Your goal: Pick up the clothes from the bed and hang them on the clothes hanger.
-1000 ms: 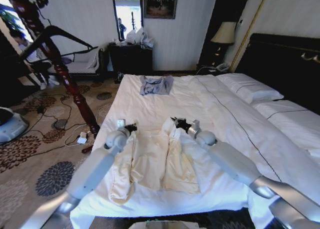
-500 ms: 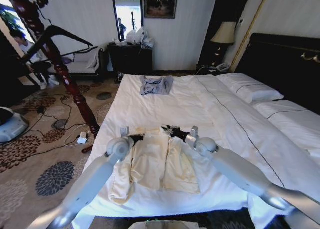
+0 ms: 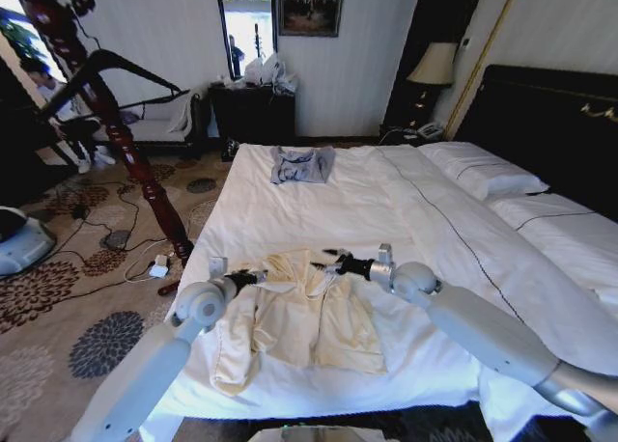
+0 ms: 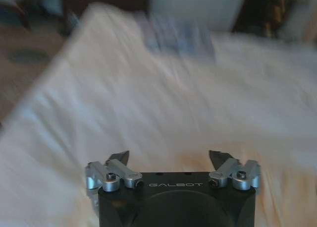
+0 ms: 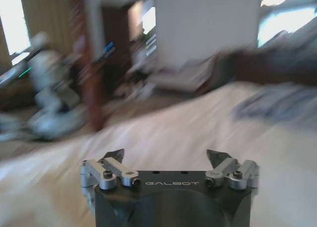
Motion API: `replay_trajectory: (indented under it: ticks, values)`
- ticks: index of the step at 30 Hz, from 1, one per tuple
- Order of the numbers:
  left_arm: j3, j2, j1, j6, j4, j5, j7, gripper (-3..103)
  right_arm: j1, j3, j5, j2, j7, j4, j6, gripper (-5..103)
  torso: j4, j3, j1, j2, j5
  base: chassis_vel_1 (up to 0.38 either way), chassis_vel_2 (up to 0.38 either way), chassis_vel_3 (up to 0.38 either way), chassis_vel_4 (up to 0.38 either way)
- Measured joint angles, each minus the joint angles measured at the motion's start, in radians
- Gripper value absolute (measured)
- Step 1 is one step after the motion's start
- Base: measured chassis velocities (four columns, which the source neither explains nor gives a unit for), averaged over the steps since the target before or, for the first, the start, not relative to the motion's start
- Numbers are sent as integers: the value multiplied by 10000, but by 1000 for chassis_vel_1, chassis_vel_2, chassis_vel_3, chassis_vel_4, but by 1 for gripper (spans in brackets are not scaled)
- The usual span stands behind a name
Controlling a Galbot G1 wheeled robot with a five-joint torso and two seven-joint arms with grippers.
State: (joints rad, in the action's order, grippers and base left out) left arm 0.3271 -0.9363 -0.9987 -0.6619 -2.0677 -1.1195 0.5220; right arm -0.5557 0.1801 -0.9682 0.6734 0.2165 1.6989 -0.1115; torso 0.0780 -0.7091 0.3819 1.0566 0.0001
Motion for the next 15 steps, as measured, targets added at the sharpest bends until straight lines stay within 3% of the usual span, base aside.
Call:
replay_trajectory:
  ticks: [1, 2, 3, 5, 7, 8, 10, 12, 13, 15]
  values:
    - [643, 114, -262, 271, -317, -45, -109, 97, 19, -381, -278, 44, -614, 139, 296, 93, -4, 0, 0, 0, 0, 0, 0, 0, 0]
    - [1273, 253, -628, 534, -669, -4, -332, 99, -3, -933, -540, 121, -1274, 339, 739, 99, -6, 0, 1, 0, 0, 0, 0, 0, 0]
    - [1273, 253, -628, 534, -669, -4, -332, 99, -3, -933, -540, 121, -1274, 339, 739, 99, -6, 0, 1, 0, 0, 0, 0, 0, 0]
    - [2189, 406, -1305, 1081, -1154, 355, -800, 100, -102, -1618, -737, 160, -1907, 624, 1257, 100, -6, 1, 1, 1, -5, 0, 0, 0, 0]
    - [3741, 480, -2558, 2215, -1641, 1737, -1770, 100, -271, -2498, -835, 53, -2480, 967, 1855, 100, -4, 2, -1, 1, 3, 0, 0, 0, 0]
    - [3741, 480, -2558, 2215, -1641, 1737, -1770, 100, -271, -2498, -835, 53, -2480, 967, 1855, 100, -4, 2, -1, 1, 3, 0, 0, 0, 0]
    - [5110, 296, -3628, 3086, -1676, 3687, -2631, 100, -426, -3172, -847, -218, -2625, 1095, 2208, 100, -5, 2, -1, 1, -4, 0, 0, 0, 0]
    - [6025, -110, -4356, 3368, -1829, 4321, -2761, 100, -835, -3968, -708, -388, -2661, 1242, 2271, 100, -4, 1, 0, 1, -6, 0, 0, 0, 0]
    - [6025, -110, -4356, 3368, -1829, 4321, -2761, 100, -835, -3968, -708, -388, -2661, 1242, 2271, 100, -4, 1, 0, 1, -6, 0, 0, 0, 0]
    - [6851, -841, -5063, 3430, -2445, 3793, -2470, 100, -1953, -5419, -589, -425, -3097, 1905, 2061, 100, -11, 1, 0, -1, -3, 0, 0, 0, 0]
